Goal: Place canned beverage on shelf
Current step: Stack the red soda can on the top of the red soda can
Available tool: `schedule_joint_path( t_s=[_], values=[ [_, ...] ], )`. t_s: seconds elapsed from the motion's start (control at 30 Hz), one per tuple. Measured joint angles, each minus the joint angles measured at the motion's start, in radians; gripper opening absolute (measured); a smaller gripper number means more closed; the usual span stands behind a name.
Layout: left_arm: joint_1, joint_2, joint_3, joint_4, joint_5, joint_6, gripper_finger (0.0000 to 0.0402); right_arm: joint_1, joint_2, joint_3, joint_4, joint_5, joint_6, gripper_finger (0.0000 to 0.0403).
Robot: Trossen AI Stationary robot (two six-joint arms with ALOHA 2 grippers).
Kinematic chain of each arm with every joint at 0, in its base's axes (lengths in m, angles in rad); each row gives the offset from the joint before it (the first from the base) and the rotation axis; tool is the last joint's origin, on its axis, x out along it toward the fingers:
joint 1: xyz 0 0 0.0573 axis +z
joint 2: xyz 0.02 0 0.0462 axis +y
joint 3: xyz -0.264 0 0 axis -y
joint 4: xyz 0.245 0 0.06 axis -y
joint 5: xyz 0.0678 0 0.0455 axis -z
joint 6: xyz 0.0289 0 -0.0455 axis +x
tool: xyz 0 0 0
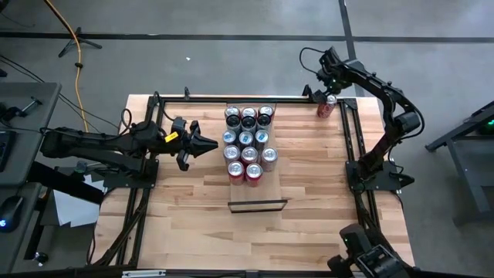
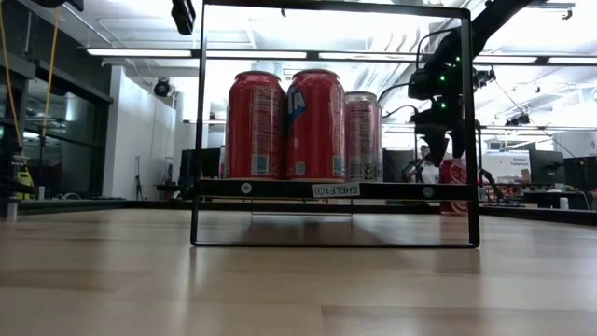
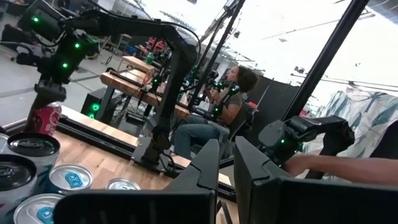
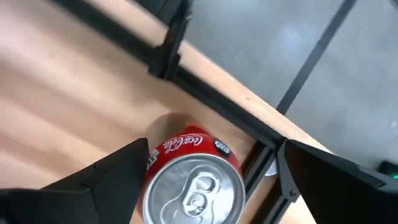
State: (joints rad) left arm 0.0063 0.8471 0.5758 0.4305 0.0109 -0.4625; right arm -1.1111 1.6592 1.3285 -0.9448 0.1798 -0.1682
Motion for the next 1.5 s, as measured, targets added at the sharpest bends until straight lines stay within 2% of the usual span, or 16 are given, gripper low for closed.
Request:
schedule_joint_path(
  t_s=[0.17,0.47,0.8,1.03,1.17,1.27,1.37,1.5],
  values=[
    [0.0,0.0,0.0,0.0,0.0,-0.007,0.0,0.002,0.002,0.0,-0.047,-0.037,-0.12,0.0361],
    [0.0,0.0,0.0,0.0,0.003,-0.033,0.0,-0.002,0.004,0.0,-0.105,-0.094,-0.154,0.0361],
    [0.0,0.0,0.0,0.0,0.008,-0.06,0.0,-0.002,0.065,0.0,-0.154,-0.098,-0.109,0.0354],
    [-0.001,0.0,0.0,0.0,0.009,-0.061,0.0,-0.002,0.104,-0.002,-0.165,-0.122,-0.03,0.0316],
    [-0.001,0.0,0.0,0.0,0.009,-0.061,0.0,-0.002,0.101,-0.002,-0.185,-0.129,0.083,0.0291],
    [-0.001,0.0,0.0,0.001,0.009,-0.06,0.0,-0.002,0.101,-0.002,-0.229,-0.136,0.276,0.0291],
    [-0.001,0.0,0.0,0.0,0.009,-0.06,0.0,0.002,0.1,-0.002,-0.265,-0.194,0.466,0.0292],
    [0.0,0.0,0.0,0.001,0.009,-0.051,0.0,0.049,0.099,-0.002,-0.276,-0.234,0.639,0.03]
  ],
)
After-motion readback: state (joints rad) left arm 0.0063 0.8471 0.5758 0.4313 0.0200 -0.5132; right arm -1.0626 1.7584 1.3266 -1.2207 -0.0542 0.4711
